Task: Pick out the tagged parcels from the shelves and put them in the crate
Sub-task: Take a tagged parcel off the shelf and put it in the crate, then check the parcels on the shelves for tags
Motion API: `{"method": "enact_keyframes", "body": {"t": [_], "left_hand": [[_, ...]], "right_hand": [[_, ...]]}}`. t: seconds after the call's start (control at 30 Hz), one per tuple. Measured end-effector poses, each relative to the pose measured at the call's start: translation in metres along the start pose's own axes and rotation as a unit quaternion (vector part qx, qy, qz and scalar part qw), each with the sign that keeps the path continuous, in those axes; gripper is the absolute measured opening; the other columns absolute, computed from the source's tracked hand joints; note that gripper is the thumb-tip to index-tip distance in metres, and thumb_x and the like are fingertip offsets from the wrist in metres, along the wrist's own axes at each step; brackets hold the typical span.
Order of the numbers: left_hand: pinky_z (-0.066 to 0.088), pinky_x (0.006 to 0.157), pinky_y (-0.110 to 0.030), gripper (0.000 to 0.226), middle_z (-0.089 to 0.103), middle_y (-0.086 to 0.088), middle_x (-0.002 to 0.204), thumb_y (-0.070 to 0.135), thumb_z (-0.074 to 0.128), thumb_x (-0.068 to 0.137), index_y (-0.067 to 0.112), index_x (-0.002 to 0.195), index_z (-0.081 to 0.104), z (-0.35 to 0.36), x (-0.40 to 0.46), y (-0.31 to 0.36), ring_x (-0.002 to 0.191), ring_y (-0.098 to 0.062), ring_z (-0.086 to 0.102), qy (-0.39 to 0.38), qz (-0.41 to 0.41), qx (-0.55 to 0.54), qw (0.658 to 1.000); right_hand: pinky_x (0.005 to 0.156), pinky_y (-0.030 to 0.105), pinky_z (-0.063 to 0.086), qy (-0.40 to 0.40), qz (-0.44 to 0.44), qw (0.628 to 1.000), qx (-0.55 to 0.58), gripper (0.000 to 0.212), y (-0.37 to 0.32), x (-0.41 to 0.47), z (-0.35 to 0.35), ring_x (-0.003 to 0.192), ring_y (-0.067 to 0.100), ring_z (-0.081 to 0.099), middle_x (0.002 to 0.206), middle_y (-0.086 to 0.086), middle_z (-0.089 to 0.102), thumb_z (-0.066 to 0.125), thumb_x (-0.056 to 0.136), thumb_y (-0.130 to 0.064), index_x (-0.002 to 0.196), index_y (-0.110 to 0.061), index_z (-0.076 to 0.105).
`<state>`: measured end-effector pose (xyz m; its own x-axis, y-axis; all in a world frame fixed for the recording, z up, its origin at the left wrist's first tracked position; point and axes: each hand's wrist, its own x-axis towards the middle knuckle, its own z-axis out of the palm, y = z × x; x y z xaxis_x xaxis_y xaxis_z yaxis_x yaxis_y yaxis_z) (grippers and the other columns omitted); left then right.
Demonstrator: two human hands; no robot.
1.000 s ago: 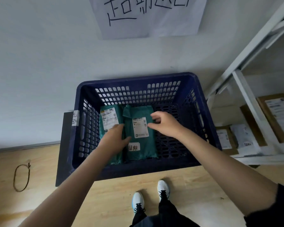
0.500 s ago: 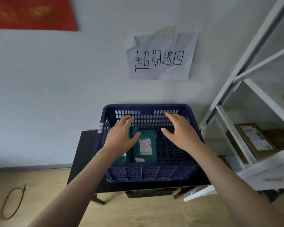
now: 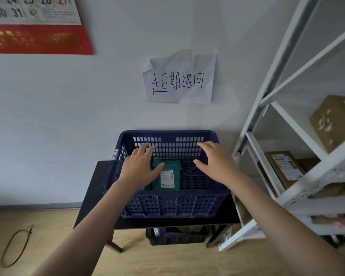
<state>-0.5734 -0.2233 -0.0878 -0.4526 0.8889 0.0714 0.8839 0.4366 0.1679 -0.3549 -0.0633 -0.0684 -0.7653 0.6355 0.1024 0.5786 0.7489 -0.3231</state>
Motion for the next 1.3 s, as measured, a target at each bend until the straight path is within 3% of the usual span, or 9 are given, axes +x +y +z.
{"method": "enact_keyframes", "body": {"t": [0.27,0.5,0.67,0.8,0.93,1.07,1.17,1.3], "left_hand": [[0.037,0.113,-0.046,0.076,0.022,0.001,0.164,0.067,0.038,0.096,0.023,0.157,0.025,0.013,-0.011,0.077,0.149,-0.023,0.025,-0.003,0.047,-0.005,0.999],[0.041,0.111,-0.048,0.074,0.028,0.000,0.161,0.066,0.041,0.095,0.023,0.155,0.030,0.026,-0.007,0.168,0.146,-0.025,0.030,-0.012,0.164,-0.015,0.986],[0.042,0.109,-0.048,0.070,0.038,0.002,0.154,0.067,0.040,0.094,0.026,0.150,0.035,0.034,-0.010,0.225,0.141,-0.025,0.038,-0.014,0.244,-0.048,0.969],[0.047,0.103,-0.045,0.063,0.045,0.003,0.146,0.061,0.044,0.095,0.025,0.146,0.040,0.037,-0.024,0.278,0.133,-0.023,0.044,-0.010,0.282,-0.075,0.956],[0.047,0.102,-0.045,0.063,0.040,0.007,0.150,0.063,0.046,0.093,0.029,0.146,0.041,0.046,-0.039,0.331,0.136,-0.021,0.041,-0.035,0.331,-0.076,0.940],[0.049,0.099,-0.042,0.062,0.039,0.007,0.151,0.061,0.048,0.093,0.029,0.146,0.042,0.049,-0.040,0.385,0.136,-0.019,0.041,-0.027,0.334,-0.071,0.940],[0.051,0.095,-0.042,0.059,0.043,0.006,0.146,0.059,0.052,0.093,0.027,0.142,0.045,0.048,-0.041,0.430,0.132,-0.020,0.044,-0.010,0.329,-0.073,0.942],[0.047,0.102,-0.046,0.063,0.039,0.001,0.151,0.056,0.054,0.092,0.021,0.143,0.045,0.053,-0.051,0.498,0.135,-0.025,0.042,0.001,0.296,-0.078,0.952]], "right_hand": [[0.110,0.035,0.040,0.020,0.031,0.999,-0.016,0.066,0.050,-0.066,-0.024,0.138,0.018,0.043,0.153,-0.003,0.043,0.055,0.100,-0.047,0.156,-0.020,0.035],[0.107,0.039,0.042,0.064,0.127,0.990,-0.007,0.063,0.093,-0.129,-0.056,0.137,0.023,0.044,0.150,0.003,0.047,0.058,0.098,-0.045,0.152,-0.018,0.041],[0.097,0.043,0.049,0.101,0.210,0.973,-0.001,0.052,0.121,-0.182,-0.074,0.125,0.025,0.050,0.136,0.002,0.054,0.057,0.098,-0.044,0.144,-0.020,0.048],[0.091,0.035,0.048,0.110,0.250,0.962,0.016,0.050,0.150,-0.226,-0.088,0.123,0.021,0.050,0.135,0.001,0.054,0.059,0.099,-0.039,0.144,-0.019,0.049],[0.085,0.023,0.035,0.129,0.270,0.954,0.017,0.052,0.178,-0.269,-0.105,0.125,0.016,0.049,0.139,-0.002,0.051,0.057,0.100,-0.040,0.148,-0.022,0.046],[0.086,0.023,0.034,0.130,0.268,0.955,0.008,0.056,0.219,-0.301,-0.130,0.128,0.017,0.049,0.144,-0.002,0.050,0.056,0.100,-0.042,0.151,-0.021,0.043],[0.083,0.029,0.040,0.142,0.255,0.956,0.010,0.056,0.260,-0.324,-0.151,0.122,0.020,0.053,0.135,0.001,0.054,0.057,0.099,-0.043,0.149,-0.021,0.044],[0.087,0.034,0.046,0.143,0.221,0.965,0.006,0.053,0.311,-0.356,-0.179,0.118,0.020,0.052,0.132,0.002,0.055,0.059,0.099,-0.038,0.146,-0.017,0.048]]}}
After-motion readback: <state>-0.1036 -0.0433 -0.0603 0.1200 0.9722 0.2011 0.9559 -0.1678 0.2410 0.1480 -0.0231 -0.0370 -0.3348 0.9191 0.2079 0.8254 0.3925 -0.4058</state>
